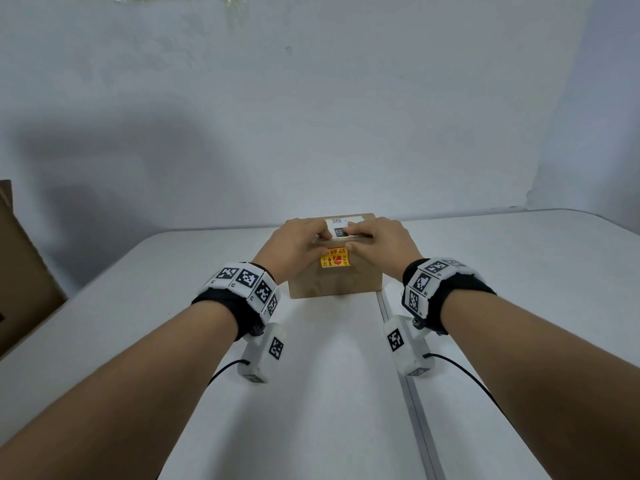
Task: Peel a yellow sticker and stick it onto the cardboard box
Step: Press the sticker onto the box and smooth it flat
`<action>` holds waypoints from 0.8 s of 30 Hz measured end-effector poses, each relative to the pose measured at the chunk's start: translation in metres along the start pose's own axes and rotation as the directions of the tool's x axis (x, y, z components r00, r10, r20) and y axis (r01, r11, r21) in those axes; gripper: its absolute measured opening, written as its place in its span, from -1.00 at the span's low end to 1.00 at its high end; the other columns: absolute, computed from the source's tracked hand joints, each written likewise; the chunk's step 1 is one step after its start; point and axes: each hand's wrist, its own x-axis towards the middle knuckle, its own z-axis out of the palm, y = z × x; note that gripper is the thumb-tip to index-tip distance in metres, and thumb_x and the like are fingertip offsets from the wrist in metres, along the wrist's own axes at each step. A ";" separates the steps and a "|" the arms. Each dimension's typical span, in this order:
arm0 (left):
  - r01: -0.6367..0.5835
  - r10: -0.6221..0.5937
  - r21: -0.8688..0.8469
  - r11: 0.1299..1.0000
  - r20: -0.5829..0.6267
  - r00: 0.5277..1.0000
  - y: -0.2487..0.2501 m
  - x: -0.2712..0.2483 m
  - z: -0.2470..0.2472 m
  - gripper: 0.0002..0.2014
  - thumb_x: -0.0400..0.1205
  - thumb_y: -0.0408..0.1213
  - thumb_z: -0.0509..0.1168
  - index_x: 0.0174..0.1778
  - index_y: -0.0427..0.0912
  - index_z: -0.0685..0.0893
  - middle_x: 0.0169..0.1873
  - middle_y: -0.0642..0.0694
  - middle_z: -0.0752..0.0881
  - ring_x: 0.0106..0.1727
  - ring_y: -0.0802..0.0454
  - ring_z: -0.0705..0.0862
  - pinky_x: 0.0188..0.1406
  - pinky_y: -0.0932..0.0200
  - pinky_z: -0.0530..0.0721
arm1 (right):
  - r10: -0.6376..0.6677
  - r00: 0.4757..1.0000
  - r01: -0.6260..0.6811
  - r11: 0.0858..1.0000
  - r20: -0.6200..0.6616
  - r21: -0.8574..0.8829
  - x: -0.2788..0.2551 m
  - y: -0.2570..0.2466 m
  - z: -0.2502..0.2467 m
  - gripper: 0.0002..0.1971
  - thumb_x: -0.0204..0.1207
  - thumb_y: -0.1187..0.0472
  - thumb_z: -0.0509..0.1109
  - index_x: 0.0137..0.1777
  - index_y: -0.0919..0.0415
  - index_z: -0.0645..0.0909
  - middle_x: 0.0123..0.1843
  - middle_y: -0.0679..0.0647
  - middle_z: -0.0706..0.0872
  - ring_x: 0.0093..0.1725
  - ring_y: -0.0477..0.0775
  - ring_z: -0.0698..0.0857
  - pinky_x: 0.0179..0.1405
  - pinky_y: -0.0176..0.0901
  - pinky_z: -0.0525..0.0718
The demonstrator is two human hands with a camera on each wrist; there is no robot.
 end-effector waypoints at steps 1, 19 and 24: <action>-0.003 0.003 -0.002 1.000 0.008 1.000 -0.001 0.000 -0.001 -0.82 0.56 -0.19 0.35 0.06 -0.08 0.66 0.05 -0.02 0.74 0.06 -0.04 0.61 0.00 0.10 0.55 | 0.003 1.000 -0.003 1.000 -0.002 0.000 0.000 0.000 0.000 -0.66 0.47 0.08 0.43 0.26 -0.04 0.70 0.20 0.02 0.77 0.23 0.05 0.68 0.28 -0.01 0.63; 0.002 -0.003 -0.042 0.999 -0.020 1.000 0.000 -0.002 -0.003 -0.81 0.51 -0.27 0.38 0.03 -0.11 0.70 0.02 -0.06 0.77 0.05 -0.08 0.65 -0.01 0.07 0.60 | -0.107 0.994 0.104 0.943 0.006 -0.317 0.010 0.005 0.021 -0.39 0.30 -0.02 0.56 0.33 0.04 0.46 0.36 -0.02 0.58 0.36 0.17 0.40 0.37 -0.05 0.44; 0.017 -0.017 -0.060 0.998 -0.014 1.000 -0.002 -0.001 0.000 -0.85 0.51 -0.25 0.38 -0.01 -0.05 0.68 0.00 -0.01 0.75 0.00 -0.01 0.64 -0.04 0.09 0.62 | -0.118 0.993 0.111 0.929 0.000 -0.354 0.010 0.004 0.022 -0.36 0.28 -0.04 0.57 0.34 0.06 0.45 0.34 0.00 0.56 0.36 0.16 0.40 0.35 -0.02 0.46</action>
